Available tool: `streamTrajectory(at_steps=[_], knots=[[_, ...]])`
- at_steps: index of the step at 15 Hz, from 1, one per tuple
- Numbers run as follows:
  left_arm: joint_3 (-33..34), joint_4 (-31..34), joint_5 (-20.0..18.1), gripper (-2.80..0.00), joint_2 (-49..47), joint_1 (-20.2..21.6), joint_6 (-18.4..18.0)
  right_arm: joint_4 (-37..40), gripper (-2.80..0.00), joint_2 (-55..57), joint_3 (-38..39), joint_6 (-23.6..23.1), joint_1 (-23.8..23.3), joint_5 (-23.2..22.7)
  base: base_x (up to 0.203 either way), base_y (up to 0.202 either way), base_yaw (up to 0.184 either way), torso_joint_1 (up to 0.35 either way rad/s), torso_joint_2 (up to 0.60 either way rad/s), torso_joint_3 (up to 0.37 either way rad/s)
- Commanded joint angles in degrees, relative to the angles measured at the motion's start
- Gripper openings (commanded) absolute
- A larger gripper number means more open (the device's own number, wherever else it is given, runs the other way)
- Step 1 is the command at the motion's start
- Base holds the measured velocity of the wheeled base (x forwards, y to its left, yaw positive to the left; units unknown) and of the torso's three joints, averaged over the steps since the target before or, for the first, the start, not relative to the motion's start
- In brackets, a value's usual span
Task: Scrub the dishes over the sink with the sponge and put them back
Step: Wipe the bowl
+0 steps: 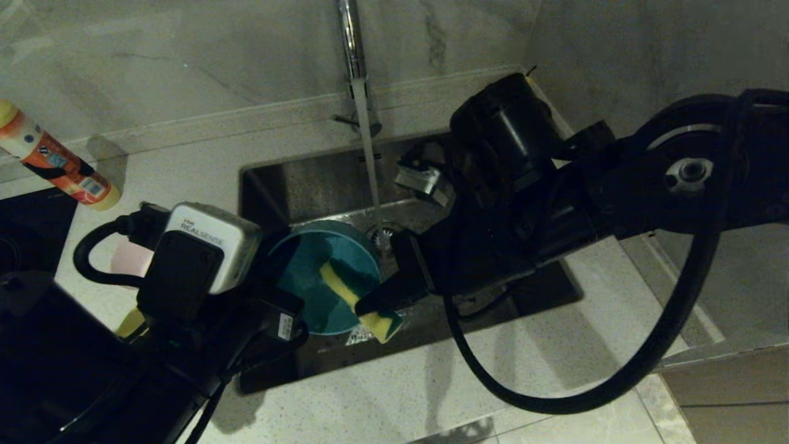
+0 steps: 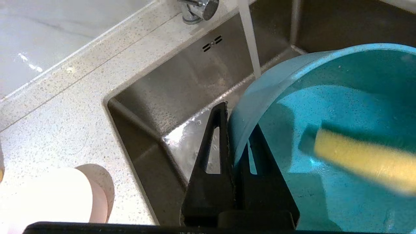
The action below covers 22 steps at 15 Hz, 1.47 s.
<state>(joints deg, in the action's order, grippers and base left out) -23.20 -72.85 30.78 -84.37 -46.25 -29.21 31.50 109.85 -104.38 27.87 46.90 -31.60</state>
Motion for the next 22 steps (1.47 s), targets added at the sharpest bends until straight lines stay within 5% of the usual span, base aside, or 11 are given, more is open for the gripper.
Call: streamTrajectory(at_steps=[1, 15, 19, 22], knots=[[0.3, -0.4, 0.2, -2.8, 0.3, 0.0, -0.1, 0.1, -2.8, -1.7, -0.5, 0.2, -0.8, -0.2, 0.0, 0.0, 0.0, 0.0, 0.0, 0.0], [0.1, -0.4, 0.3, -2.8, -1.1, 0.1, 0.3, 0.1, -2.8, -11.5, 1.1, 0.1, -0.1, -0.7, 0.0, 0.0, 0.0, 0.0, 0.0, 0.0], [-2.4, 1.5, 2.4, -2.8, -1.6, 0.6, 4.6, 0.0, -2.8, -19.0, 4.9, 0.0, 0.3, -0.7, 0.0, 0.0, 0.0, 0.0, 0.0, 0.0], [-4.8, 11.1, 3.0, -2.8, -1.2, 1.2, 11.9, 0.0, -2.8, -24.3, 7.5, 0.0, -1.9, -0.7, 0.0, 0.0, 0.0, 0.0, 0.0, 0.0]])
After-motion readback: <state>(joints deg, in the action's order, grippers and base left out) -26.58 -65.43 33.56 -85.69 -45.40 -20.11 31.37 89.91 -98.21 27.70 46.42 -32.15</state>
